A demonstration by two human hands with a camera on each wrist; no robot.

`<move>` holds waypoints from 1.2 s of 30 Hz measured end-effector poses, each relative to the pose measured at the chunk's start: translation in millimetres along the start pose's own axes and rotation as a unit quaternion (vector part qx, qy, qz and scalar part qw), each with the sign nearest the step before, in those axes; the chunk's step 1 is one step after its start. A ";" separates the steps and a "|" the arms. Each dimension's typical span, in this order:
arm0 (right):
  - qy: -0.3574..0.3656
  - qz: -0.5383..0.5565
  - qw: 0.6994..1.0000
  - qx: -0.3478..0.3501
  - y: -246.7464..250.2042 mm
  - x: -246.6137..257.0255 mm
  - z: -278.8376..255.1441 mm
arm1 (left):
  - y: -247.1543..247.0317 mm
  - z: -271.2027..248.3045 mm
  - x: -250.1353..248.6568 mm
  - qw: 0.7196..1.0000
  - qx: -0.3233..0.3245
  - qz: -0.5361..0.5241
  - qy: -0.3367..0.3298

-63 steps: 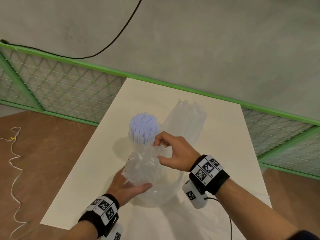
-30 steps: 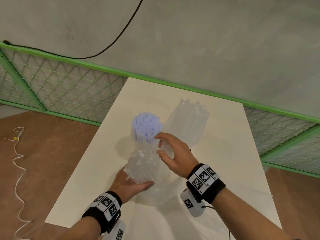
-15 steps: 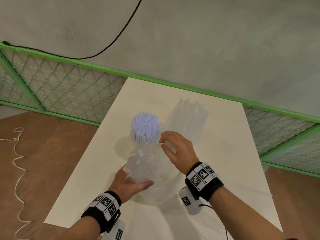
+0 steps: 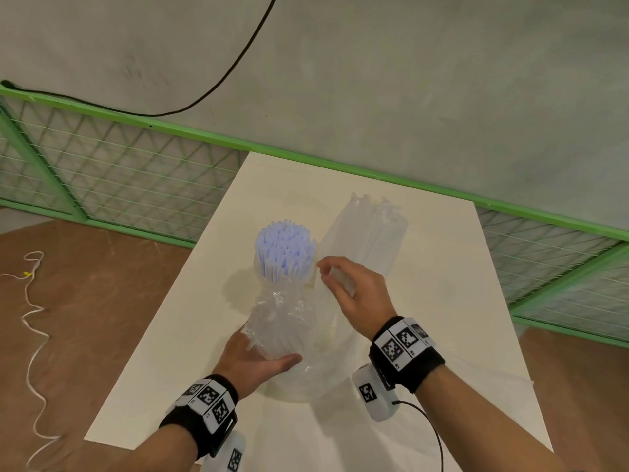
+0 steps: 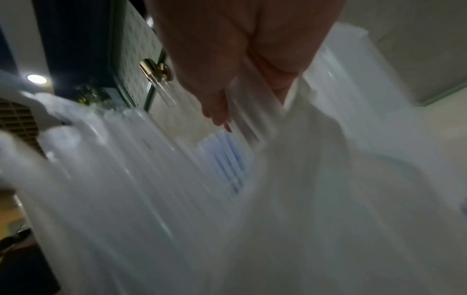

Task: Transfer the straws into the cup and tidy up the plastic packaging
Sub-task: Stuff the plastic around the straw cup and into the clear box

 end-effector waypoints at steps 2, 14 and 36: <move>0.016 0.005 1.000 -0.025 13.2 7.8 8.2 | 1.3 0.0 -0.4 1.000 -0.002 0.002 0.004; 0.056 0.207 0.959 -0.183 142.1 72.7 53.7 | 3.8 4.1 3.7 0.998 0.011 0.057 0.011; 0.024 -0.296 0.942 0.155 62.6 -65.3 100.6 | 4.1 7.5 8.3 0.999 0.017 0.038 -0.004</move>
Point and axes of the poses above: each hand's wrist, its own z-axis towards the middle knuckle, its own y-axis out of the back of the hand, x = y × z, the point moved 5 cm from there along z, towards the middle knuckle, and after that the axes turned 1 degree about -z, right-handed, at the moved point
